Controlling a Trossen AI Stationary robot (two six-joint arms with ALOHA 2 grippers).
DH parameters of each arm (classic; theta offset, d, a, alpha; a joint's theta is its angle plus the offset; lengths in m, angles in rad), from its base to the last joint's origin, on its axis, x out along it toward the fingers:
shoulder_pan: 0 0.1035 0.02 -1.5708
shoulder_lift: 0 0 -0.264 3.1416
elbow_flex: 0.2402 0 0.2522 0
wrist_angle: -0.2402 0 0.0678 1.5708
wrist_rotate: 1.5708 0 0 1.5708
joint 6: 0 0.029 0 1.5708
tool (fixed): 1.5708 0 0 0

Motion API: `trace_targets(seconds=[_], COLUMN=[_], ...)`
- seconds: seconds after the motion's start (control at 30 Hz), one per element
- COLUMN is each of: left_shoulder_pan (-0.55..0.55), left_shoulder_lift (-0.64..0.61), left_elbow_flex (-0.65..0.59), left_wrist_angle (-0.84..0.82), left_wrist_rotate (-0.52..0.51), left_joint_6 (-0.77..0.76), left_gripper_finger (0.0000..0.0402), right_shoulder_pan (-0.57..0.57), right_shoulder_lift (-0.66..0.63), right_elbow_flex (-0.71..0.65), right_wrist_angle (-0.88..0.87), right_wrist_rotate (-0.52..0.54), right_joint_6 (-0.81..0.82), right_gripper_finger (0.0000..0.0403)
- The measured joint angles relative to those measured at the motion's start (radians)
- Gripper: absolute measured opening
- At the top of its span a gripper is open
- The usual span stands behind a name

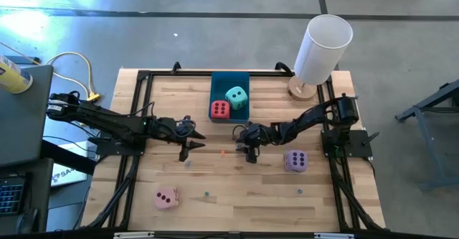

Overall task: Pick & Place Dice
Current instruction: Put the top small light blue die into the blue bin

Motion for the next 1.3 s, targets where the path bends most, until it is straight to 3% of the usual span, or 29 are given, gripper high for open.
trace_targets(seconds=[1.0, 1.3], left_shoulder_pan=[0.000, 0.000], left_shoulder_lift=[0.000, 0.000], left_elbow_flex=[0.000, 0.000], left_wrist_angle=[-0.014, -0.014], left_wrist_rotate=[0.000, 0.000], left_joint_6=[0.000, 0.000], left_gripper_finger=[0.0142, 0.0142], right_shoulder_pan=[0.002, 0.001], right_shoulder_lift=[-0.002, -0.003], right_elbow_flex=[0.001, 0.001], right_wrist_angle=[-0.107, -0.117], right_wrist_rotate=[0.010, 0.007], right_joint_6=[0.051, 0.051], right_gripper_finger=[0.0170, 0.0127])
